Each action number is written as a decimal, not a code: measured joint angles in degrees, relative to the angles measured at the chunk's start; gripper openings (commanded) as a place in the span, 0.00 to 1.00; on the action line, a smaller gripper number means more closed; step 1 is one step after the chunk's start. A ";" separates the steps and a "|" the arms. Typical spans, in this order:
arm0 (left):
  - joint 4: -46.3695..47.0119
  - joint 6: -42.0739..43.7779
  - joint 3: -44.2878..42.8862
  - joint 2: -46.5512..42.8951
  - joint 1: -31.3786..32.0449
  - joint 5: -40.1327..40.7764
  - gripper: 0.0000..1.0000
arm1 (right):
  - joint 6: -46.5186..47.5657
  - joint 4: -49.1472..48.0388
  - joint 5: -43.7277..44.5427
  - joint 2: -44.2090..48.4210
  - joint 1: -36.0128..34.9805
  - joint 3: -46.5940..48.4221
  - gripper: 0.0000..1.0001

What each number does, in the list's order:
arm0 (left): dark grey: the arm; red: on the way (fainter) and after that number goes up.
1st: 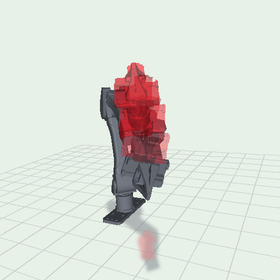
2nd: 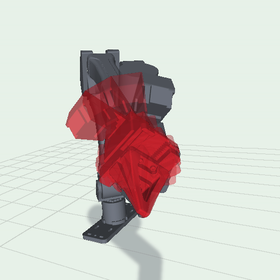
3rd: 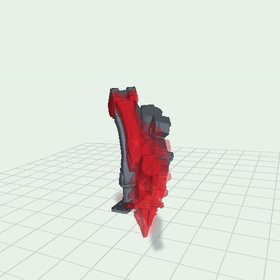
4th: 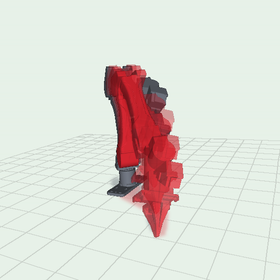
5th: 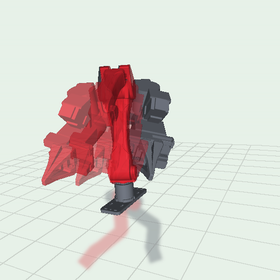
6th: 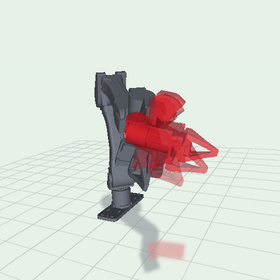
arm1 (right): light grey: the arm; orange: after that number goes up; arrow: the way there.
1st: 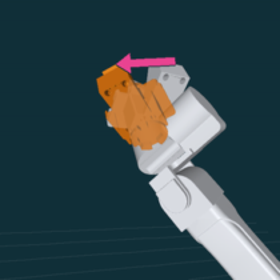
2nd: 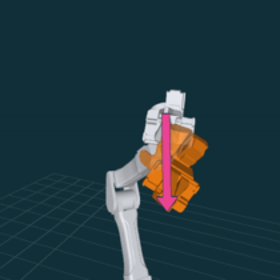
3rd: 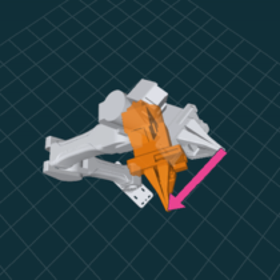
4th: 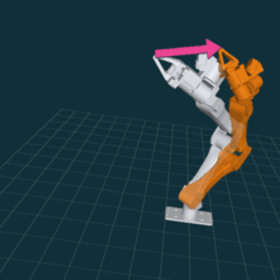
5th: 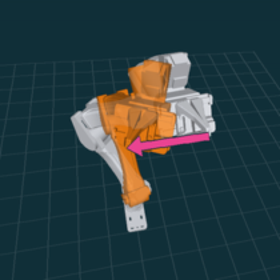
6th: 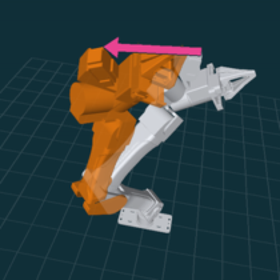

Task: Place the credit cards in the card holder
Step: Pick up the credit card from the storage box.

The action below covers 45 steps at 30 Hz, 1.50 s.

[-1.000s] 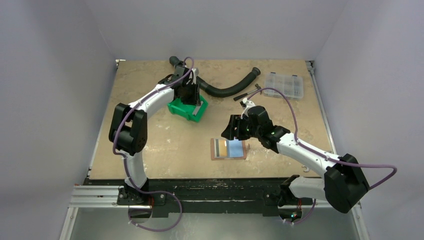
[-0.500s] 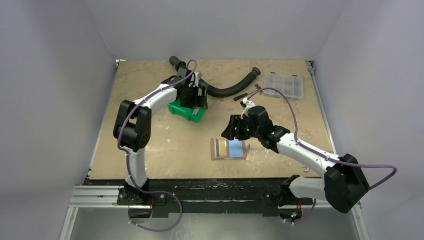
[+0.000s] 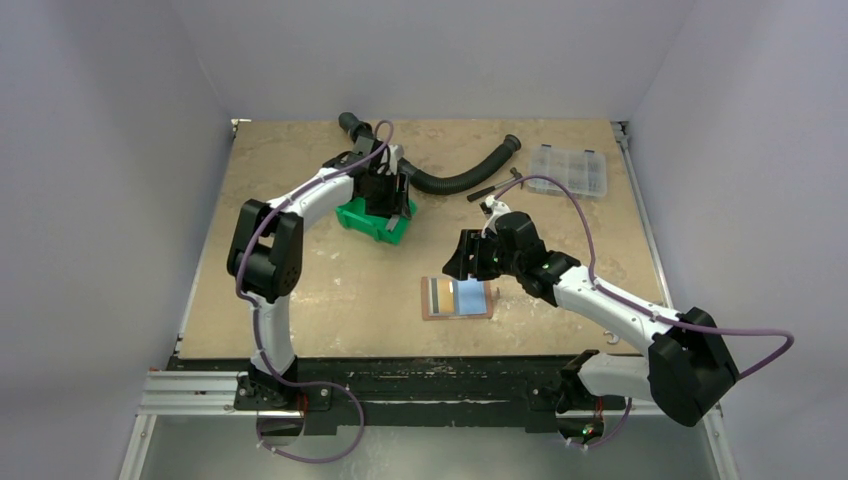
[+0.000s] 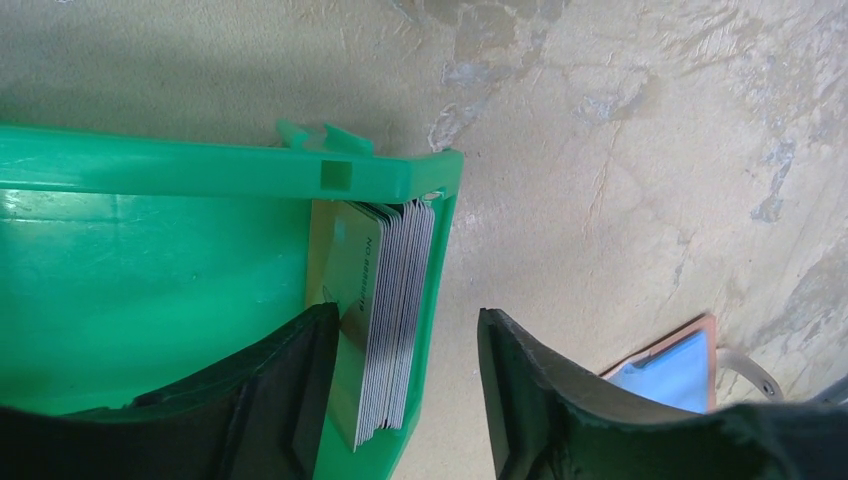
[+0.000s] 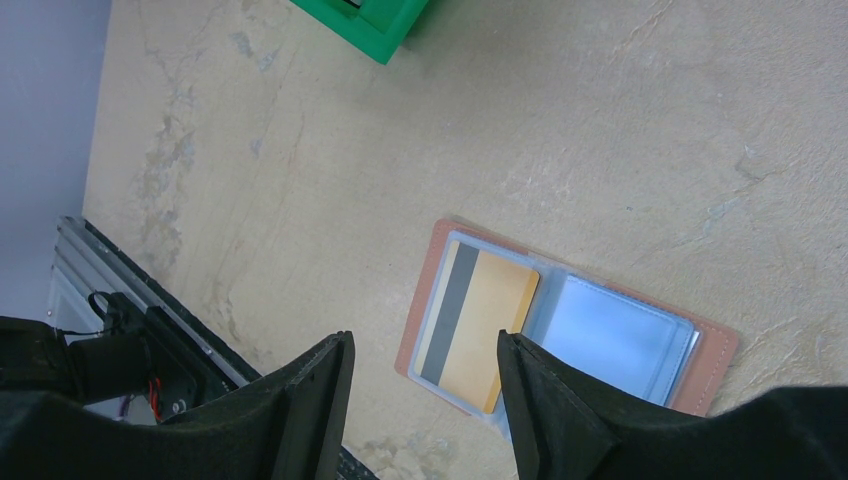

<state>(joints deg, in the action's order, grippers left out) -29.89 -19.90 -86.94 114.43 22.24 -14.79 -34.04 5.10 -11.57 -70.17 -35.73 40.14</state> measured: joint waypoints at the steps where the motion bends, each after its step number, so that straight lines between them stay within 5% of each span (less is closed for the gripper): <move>1: -0.02 -0.02 0.00 -0.07 -0.02 0.00 0.51 | 0.00 0.00 -0.02 -0.02 0.00 0.00 0.62; 16: -0.24 0.00 0.00 -0.98 -0.04 0.22 0.25 | -0.02 -0.07 -0.17 -1.14 0.00 0.00 0.62; 45: -5.90 2.43 -4.26 -2.58 1.51 5.86 0.01 | -0.48 -1.09 -1.46 -2.25 0.00 0.00 0.61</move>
<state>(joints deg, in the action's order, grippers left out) -35.79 -17.47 -91.20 111.85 23.75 -8.93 -34.52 4.01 -13.04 -72.42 -35.73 40.14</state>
